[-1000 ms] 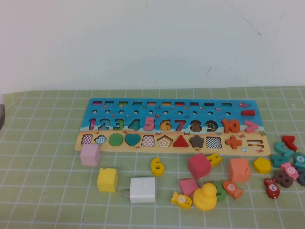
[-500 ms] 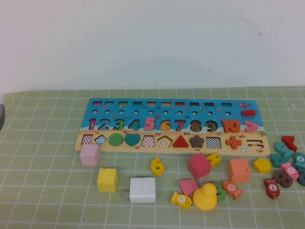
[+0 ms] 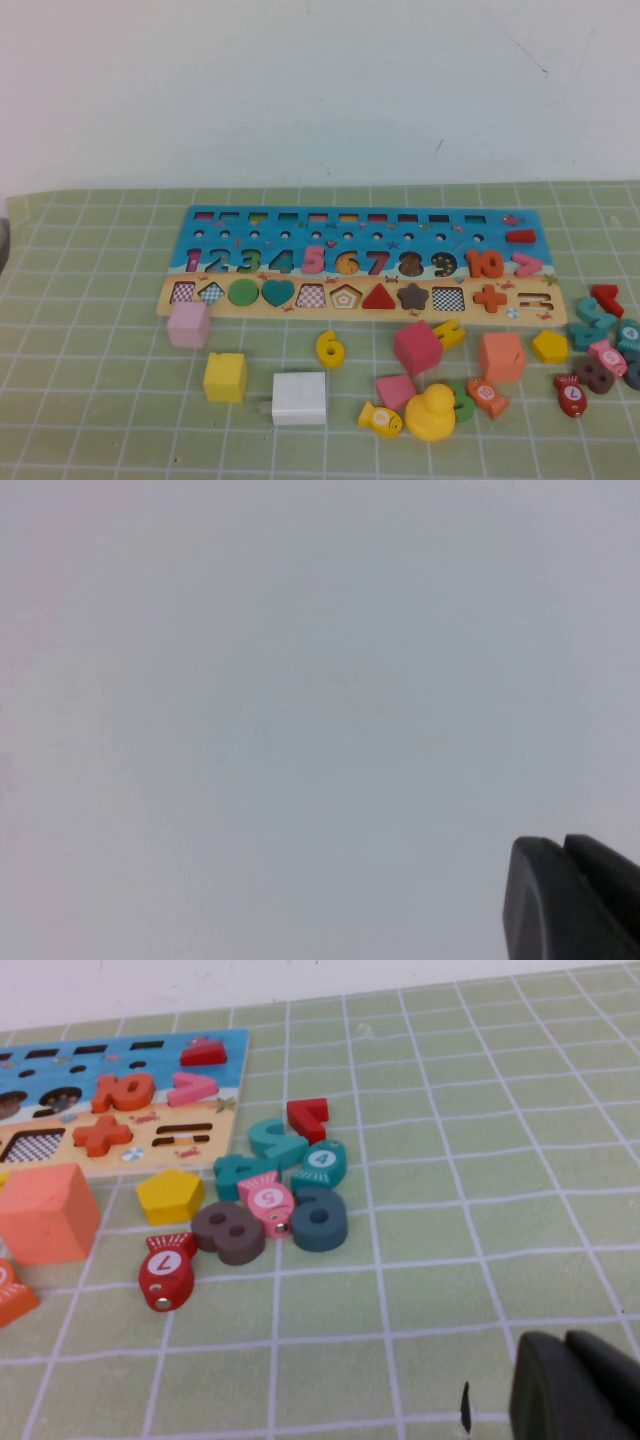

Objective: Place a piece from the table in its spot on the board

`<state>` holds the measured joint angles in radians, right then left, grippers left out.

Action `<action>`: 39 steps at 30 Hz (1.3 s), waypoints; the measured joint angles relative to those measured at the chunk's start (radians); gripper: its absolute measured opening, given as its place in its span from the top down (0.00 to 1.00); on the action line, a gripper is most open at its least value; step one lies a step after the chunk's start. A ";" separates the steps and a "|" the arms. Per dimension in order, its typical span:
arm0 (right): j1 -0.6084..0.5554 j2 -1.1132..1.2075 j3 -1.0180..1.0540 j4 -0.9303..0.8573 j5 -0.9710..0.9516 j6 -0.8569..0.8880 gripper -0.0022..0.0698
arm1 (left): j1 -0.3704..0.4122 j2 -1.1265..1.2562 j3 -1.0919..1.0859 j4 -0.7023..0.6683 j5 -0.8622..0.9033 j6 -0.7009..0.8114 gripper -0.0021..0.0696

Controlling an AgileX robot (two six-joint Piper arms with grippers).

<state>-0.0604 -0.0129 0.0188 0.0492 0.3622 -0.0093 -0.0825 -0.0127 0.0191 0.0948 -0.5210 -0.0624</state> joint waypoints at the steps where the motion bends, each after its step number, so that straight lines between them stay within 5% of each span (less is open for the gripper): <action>1: 0.000 0.000 0.000 0.000 0.000 0.000 0.97 | 0.000 0.000 0.000 0.000 -0.024 0.006 0.97; 6: 0.000 0.000 0.000 0.000 0.000 0.000 0.97 | 0.000 0.000 -0.002 -0.087 -0.012 0.006 0.97; 19: 0.000 0.000 0.000 0.000 0.000 0.000 0.97 | 0.000 0.282 -0.579 -0.155 0.816 -0.017 0.97; 30: 0.000 0.000 0.000 0.000 0.000 0.000 0.97 | 0.000 0.617 -0.652 -0.136 0.965 -0.034 0.97; 39: 0.000 0.000 0.000 0.000 0.000 0.000 0.97 | -0.012 1.176 -1.005 -0.455 1.276 0.289 0.97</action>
<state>-0.0604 -0.0129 0.0188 0.0492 0.3622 -0.0093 -0.0949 1.1629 -0.9861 -0.3599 0.7548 0.2265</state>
